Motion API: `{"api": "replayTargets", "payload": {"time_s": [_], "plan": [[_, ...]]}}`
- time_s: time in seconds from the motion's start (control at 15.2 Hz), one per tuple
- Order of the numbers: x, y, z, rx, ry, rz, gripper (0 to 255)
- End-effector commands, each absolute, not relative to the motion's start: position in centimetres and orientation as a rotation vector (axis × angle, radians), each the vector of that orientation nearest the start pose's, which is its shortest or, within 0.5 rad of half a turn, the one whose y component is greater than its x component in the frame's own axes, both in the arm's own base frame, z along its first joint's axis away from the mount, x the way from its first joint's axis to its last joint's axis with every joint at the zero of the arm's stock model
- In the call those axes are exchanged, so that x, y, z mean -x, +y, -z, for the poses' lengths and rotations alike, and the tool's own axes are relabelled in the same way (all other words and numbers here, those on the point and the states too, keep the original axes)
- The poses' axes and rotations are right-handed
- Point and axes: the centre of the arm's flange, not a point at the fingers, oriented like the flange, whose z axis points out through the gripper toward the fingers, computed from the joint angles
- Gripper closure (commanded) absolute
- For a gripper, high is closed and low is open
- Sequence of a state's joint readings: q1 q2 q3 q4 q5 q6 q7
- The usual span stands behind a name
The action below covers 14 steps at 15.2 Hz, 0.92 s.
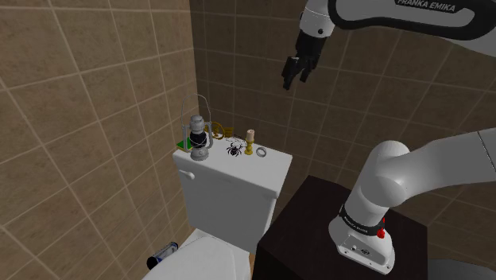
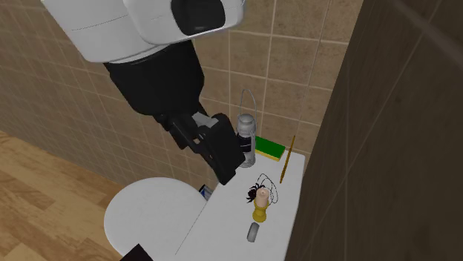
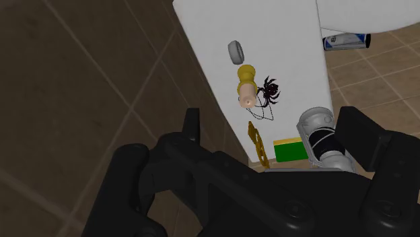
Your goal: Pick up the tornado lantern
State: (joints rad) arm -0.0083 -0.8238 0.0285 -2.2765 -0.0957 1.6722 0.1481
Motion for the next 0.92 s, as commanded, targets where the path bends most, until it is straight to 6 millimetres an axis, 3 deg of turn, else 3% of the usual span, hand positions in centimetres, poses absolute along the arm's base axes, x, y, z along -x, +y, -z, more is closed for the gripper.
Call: {"api": "replayTargets", "payload": {"time_s": [0.0,0.86], "plan": [[-30.5,0.1,-65.1,3.212,0.218,0.368,0],[-40.9,4.8,-55.6,3.110,-0.049,0.702,0]]}}
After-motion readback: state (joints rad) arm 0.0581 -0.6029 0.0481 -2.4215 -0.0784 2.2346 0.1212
